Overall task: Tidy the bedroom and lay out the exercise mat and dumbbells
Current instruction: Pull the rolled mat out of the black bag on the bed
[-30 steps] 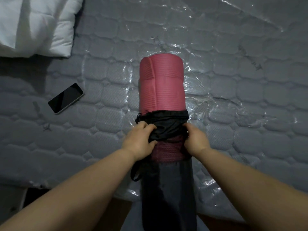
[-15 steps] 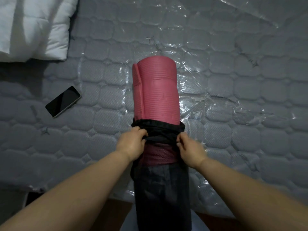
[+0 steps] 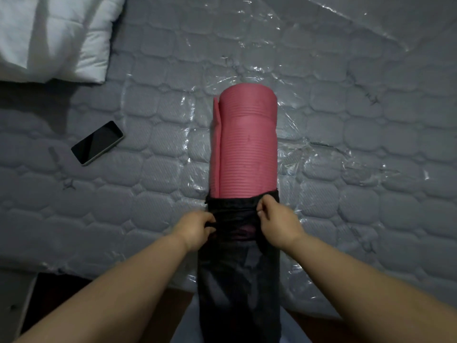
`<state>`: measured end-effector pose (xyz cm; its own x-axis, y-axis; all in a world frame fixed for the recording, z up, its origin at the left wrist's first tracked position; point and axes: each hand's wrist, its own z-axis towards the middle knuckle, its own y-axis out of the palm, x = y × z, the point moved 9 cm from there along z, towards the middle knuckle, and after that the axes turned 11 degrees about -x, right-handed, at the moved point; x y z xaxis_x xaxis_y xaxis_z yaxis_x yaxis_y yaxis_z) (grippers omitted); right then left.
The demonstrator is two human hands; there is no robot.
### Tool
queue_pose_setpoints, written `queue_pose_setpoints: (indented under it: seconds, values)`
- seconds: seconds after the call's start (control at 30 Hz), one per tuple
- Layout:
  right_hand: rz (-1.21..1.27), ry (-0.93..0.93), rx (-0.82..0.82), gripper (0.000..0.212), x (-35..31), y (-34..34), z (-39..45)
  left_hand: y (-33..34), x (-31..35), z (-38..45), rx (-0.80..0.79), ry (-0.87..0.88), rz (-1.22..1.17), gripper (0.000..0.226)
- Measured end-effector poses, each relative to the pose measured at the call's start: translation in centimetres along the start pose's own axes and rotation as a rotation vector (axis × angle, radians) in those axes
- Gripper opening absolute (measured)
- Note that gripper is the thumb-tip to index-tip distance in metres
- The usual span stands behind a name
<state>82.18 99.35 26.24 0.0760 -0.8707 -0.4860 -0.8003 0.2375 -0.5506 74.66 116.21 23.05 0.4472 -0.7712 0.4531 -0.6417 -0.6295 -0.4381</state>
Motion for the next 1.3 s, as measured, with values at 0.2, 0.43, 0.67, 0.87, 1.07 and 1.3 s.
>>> queue_pose_setpoints:
  seconds: [0.2,0.43,0.67,0.87,1.07,1.3]
  values:
    - [-0.022,-0.111,-0.061,0.006,-4.8,2.6,-0.2,0.1,-3.4,-2.4,0.002,-0.107,0.031,0.037]
    - [0.129,-0.279,-0.171,0.021,-7.6,3.5,0.0,-2.9,0.8,-3.6,0.255,0.161,0.040,0.032]
    - [0.071,0.048,-0.057,0.036,0.8,0.4,2.2,-2.0,-2.2,-2.2,0.109,-0.101,0.163,0.014]
    - [-0.005,0.016,-0.078,0.014,0.0,1.8,4.2,-2.8,-1.7,-3.3,0.236,-0.064,0.124,0.023]
    - [-0.087,-0.247,-0.133,0.003,-6.7,4.5,3.8,-2.8,-0.3,-3.2,0.303,0.006,0.166,0.042]
    - [-0.052,-0.184,-0.042,0.045,-5.9,5.7,4.5,-2.9,-4.2,-4.9,0.378,-0.072,0.085,0.017]
